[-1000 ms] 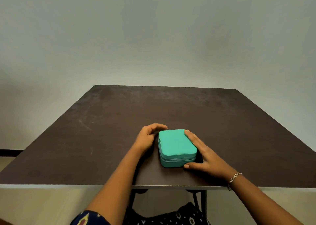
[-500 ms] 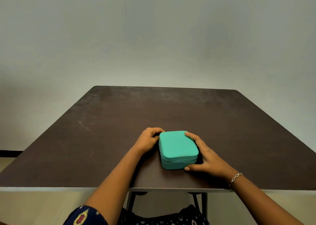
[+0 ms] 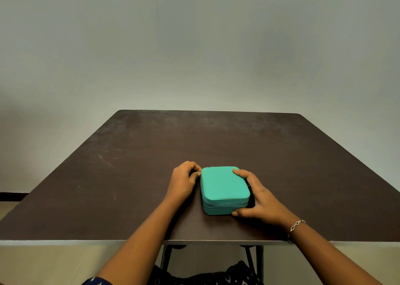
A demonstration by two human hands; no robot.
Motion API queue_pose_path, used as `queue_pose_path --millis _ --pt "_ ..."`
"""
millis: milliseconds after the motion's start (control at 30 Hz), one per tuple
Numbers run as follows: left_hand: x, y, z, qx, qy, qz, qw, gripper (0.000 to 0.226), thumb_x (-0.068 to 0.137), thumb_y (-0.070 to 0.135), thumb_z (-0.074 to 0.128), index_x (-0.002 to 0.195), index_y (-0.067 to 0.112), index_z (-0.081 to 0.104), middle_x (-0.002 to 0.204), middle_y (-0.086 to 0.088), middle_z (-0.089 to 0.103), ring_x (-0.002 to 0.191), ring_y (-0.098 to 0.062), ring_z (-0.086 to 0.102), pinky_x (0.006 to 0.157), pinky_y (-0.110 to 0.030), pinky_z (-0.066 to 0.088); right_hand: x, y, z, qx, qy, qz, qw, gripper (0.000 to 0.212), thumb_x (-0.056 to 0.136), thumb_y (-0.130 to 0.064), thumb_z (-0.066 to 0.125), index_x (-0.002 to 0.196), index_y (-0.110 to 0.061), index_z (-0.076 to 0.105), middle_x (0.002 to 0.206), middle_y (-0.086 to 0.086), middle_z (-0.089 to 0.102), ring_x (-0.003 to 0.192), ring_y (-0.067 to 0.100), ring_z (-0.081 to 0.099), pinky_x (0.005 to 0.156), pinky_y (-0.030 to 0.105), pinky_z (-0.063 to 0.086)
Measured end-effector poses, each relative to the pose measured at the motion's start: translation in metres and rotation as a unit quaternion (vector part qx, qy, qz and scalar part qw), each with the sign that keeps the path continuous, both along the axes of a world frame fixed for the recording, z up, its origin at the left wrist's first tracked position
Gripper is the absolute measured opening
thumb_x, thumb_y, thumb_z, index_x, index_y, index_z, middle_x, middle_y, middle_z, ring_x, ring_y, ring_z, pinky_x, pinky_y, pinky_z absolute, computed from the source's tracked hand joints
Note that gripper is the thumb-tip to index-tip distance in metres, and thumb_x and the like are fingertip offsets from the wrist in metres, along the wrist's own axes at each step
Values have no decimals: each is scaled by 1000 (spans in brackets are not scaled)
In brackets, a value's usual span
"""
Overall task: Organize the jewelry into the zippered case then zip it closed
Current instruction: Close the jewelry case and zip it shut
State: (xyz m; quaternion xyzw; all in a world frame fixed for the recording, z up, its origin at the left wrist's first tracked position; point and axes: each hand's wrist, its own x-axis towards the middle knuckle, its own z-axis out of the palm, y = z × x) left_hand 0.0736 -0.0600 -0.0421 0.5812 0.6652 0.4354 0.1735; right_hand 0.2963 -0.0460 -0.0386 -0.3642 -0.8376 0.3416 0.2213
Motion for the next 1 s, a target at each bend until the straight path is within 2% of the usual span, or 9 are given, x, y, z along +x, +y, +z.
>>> queue_pose_path --millis 133,233,333,433,533,667,767,867,1000 --pt "-2 -10 1 -15 6 4 1000 11 89 6 54 84 9 63 85 5 63 78 -7 55 62 -7 38 -1 -1 -1 2 0 -1 1000 84 61 -36 73 125 -49 21 130 -35 19 123 5 35 97 10 32" --pt "-2 -18 0 -24 5 11 1000 10 90 8 54 86 11 63 92 1 67 86 -13 59 73 -23 44 -1 -1 -1 3 -3 -4 1000 82 61 -36 73 124 -48 22 128 -38 17 122 3 33 95 9 30" --pt "-2 -29 1 -43 13 6 999 14 90 9 53 81 19 58 97 2 68 90 -14 60 78 -28 45 -1 -1 -1 3 -2 -4 1000 82 62 -35 74 124 -49 22 127 -39 17 122 3 33 93 6 29" --pt "0 -41 3 -57 2 -4 998 21 91 9 52 77 24 52 99 4 66 96 -15 60 94 -34 45 -1 -1 -1 4 -4 -4 1000 83 61 -38 74 124 -49 22 127 -38 18 123 4 33 96 10 30" --pt "3 -56 3 -55 -3 -19 998 25 90 8 53 73 26 50 95 9 63 95 -8 58 107 -43 36 -1 -1 -1 12 -4 -8 1000 85 56 -44 72 124 -50 22 129 -37 20 123 4 35 99 17 32" --pt "10 -74 0 -48 7 -46 998 28 90 7 53 72 28 47 92 13 61 99 -8 58 105 -33 37 -1 -2 -1 16 -5 -11 1000 83 58 -40 73 124 -50 22 128 -38 18 122 5 35 98 17 32" --pt "15 -85 -3 -29 5 -48 998 29 89 8 54 72 30 46 88 15 61 94 -9 58 82 -20 42 -2 -1 -1 20 -8 -13 1000 84 57 -45 72 124 -50 22 127 -39 18 121 4 35 96 15 32" --pt "20 -91 -6 -16 -3 -36 999 29 88 9 56 71 30 46 88 8 63 93 -11 59 79 -25 45 -2 -2 -1 20 -9 -13 1000 82 57 -45 72 123 -50 22 127 -37 19 121 4 35 95 14 31" --pt "28 -97 -9 -1 0 -26 1000 29 87 8 57 70 29 46 86 2 64 91 -14 59 78 -33 47 -2 -3 -1 14 -4 -16 1000 84 60 -39 72 126 -46 22 134 -22 25 123 5 34 99 18 32"
